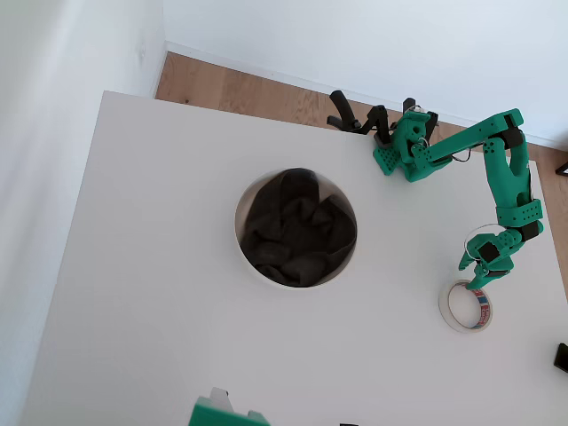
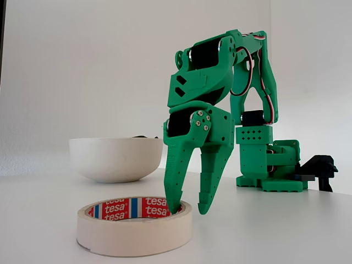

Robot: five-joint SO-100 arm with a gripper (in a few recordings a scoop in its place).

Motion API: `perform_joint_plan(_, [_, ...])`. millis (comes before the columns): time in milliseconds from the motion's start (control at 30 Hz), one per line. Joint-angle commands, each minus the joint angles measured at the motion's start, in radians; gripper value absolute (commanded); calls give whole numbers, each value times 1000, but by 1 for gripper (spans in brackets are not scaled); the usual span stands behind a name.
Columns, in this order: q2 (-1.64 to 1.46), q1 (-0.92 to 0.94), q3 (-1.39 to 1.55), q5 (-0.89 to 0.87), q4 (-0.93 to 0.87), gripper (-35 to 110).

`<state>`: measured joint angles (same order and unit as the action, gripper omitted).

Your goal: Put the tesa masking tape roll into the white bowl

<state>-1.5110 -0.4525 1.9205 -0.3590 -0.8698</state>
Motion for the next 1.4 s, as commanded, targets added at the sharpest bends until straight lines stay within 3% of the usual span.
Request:
perform_joint_plan(0, [-29,-8,-43,-12,-17,16])
perform_joint_plan(333, [-25,-12,-43,-25,-48,13])
perform_joint_plan(433, [-23,-12,-43,-25,-49,3])
perform_joint_plan(467, [-23,-14,-43,-25,-49,-8])
perform_joint_plan(967, [-89,-20,-49,-26,-31,-8])
perform_joint_plan(1133, [-202,43,-290,-5,-273,-8])
perform_joint_plan(1367, [-370,144,-525,32,-479,-8])
